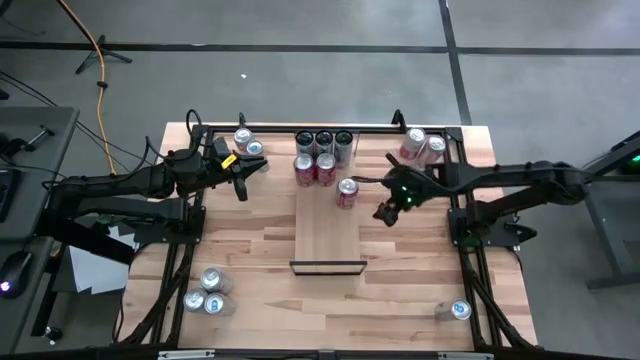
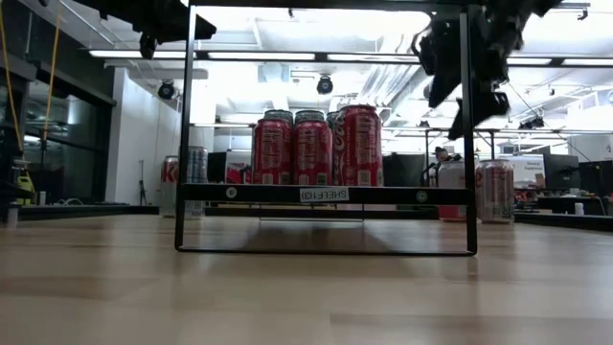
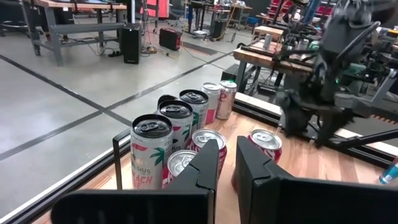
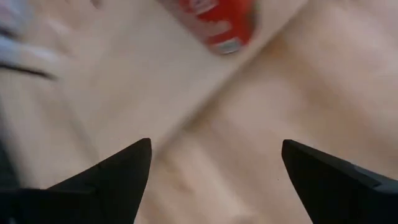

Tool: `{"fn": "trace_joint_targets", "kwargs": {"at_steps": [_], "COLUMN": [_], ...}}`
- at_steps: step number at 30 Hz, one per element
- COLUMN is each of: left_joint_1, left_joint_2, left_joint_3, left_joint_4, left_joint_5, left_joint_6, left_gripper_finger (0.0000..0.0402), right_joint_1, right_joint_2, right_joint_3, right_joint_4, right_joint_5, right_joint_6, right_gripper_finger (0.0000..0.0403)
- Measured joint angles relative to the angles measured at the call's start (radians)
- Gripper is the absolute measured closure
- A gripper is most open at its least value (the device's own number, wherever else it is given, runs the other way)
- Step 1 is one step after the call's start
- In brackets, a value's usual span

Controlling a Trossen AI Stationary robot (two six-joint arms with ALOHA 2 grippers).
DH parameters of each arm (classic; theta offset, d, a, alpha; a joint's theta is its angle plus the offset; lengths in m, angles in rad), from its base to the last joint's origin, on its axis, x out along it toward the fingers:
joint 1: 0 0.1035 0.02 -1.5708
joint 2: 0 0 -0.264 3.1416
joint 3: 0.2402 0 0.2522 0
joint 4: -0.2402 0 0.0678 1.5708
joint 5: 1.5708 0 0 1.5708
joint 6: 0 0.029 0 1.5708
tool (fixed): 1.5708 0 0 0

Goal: Place canned beverage on shelf
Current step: Put the red-white soda can on the shelf aligned with the other red-white soda can

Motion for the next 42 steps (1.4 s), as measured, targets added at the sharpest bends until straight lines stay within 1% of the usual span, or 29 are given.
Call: {"fn": "trace_joint_targets", "kwargs": {"at_steps": [3, 6, 9, 11, 13, 15, 17, 19, 22, 23, 24, 27, 31, 38, 42], "left_joint_1": [0.0, 0.0, 0.0, 0.0, 0.0, 0.0, 0.0, 0.0, 0.0, 0.0, 0.0, 0.0, 0.0, 0.0, 0.0], "left_joint_2": [0.0, 0.0, 0.0, 0.0, 0.0, 0.0, 0.0, 0.0, 0.0, 0.0, 0.0, 0.0, 0.0, 0.0, 0.0], "left_joint_3": [0.0, 0.0, 0.0, 0.0, 0.0, 0.0, 0.0, 0.0, 0.0, 0.0, 0.0, 0.0, 0.0, 0.0, 0.0], "left_joint_4": [0.0, 0.0, 0.0, 0.0, 0.001, 0.0, 0.0, 0.0, 0.0, 0.0, 0.0, 0.0, 0.0, 0.0, 0.0], "left_joint_5": [-0.013, -0.028, -0.03, -0.032, -0.034, -0.036, -0.036, -0.036, -0.036, -0.037, -0.042, -0.058, -0.059, -0.059, -0.059], "left_joint_6": [0.0, 0.0, 0.0, 0.0, 0.0, 0.0, 0.0, 0.0, 0.0, 0.0, 0.0, 0.0, 0.0, 0.0, 0.0], "left_gripper_finger": [0.0398, 0.0398, 0.0398, 0.0398, 0.0398, 0.0398, 0.0398, 0.0398, 0.0398, 0.0398, 0.0398, 0.0398, 0.0398, 0.0398, 0.0398], "right_joint_1": [0.033, 0.055, 0.073, 0.083, 0.09, 0.093, 0.093, 0.093, 0.092, 0.092, 0.092, 0.091, 0.092, 0.093, 0.091], "right_joint_2": [-0.024, -0.016, 0.002, 0.011, 0.013, 0.014, 0.013, 0.013, 0.013, 0.013, 0.014, 0.017, 0.045, 0.151, 0.197], "right_joint_3": [-0.133, -0.24, -0.307, -0.317, -0.312, -0.301, -0.291, -0.285, -0.283, -0.283, -0.283, -0.283, -0.283, -0.283, -0.283], "right_joint_4": [0.233, 0.463, 0.673, 0.731, 0.73, 0.729, 0.731, 0.727, 0.725, 0.724, 0.725, 0.726, 0.752, 0.905, 0.937], "right_joint_5": [-0.031, -0.029, 0.003, 0.052, 0.106, 0.149, 0.174, 0.19, 0.193, 0.195, 0.201, 0.209, 0.209, 0.214, 0.215], "right_joint_6": [0.199, 0.341, 0.443, 0.471, 0.481, 0.481, 0.477, 0.465, 0.432, 0.418, 0.407, 0.441, 0.448, 0.509, 0.51], "right_gripper_finger": [0.0057, 0.0057, 0.0058, 0.0067, 0.0087, 0.0119, 0.0166, 0.0229, 0.0346, 0.0373, 0.0385, 0.0375, 0.0398, 0.0401, 0.0402]}}
